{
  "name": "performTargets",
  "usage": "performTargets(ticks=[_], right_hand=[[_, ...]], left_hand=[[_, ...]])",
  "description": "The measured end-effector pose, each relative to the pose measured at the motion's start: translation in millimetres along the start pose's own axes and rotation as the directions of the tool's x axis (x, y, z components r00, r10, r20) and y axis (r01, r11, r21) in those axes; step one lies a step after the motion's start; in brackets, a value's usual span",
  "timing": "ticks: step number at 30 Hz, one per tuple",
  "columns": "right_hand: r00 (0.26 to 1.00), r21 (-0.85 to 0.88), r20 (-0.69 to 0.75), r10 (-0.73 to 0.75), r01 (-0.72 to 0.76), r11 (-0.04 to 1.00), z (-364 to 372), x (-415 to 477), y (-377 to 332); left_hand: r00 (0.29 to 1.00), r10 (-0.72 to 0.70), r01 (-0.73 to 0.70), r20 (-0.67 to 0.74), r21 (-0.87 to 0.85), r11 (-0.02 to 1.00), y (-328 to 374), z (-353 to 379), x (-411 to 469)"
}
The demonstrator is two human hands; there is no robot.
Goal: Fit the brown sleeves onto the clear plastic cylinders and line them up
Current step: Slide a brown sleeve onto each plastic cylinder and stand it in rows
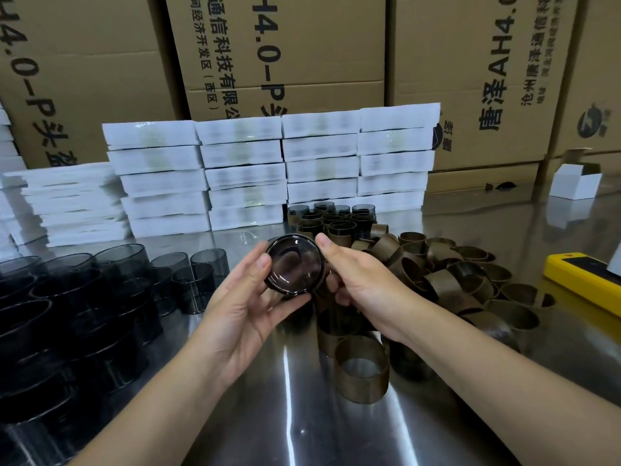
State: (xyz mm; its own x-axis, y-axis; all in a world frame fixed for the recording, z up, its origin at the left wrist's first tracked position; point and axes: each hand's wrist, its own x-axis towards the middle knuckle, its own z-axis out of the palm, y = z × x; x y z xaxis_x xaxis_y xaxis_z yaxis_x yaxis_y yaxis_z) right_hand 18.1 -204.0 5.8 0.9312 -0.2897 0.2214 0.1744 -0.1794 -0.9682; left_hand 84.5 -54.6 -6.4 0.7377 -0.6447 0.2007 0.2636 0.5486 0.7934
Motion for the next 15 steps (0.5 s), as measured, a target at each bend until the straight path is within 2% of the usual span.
performTargets(ticks=[2,10,15], right_hand=[[1.0,0.001,0.016,-0.002,0.002,1.0,-3,0,-1],[0.974,0.255,0.21,0.09,-0.143,0.956,-9,1,-4],[0.983,0.341,0.173,0.061,-0.118,0.933,-20,0,-15]], left_hand=[[0.999,0.03,-0.029,-0.011,0.031,0.999,-1,-1,1],[0.99,0.127,-0.114,-0.056,0.195,0.974,-4,2,-1],[0.988,0.133,-0.114,-0.084,0.197,0.974,-8,5,1]])
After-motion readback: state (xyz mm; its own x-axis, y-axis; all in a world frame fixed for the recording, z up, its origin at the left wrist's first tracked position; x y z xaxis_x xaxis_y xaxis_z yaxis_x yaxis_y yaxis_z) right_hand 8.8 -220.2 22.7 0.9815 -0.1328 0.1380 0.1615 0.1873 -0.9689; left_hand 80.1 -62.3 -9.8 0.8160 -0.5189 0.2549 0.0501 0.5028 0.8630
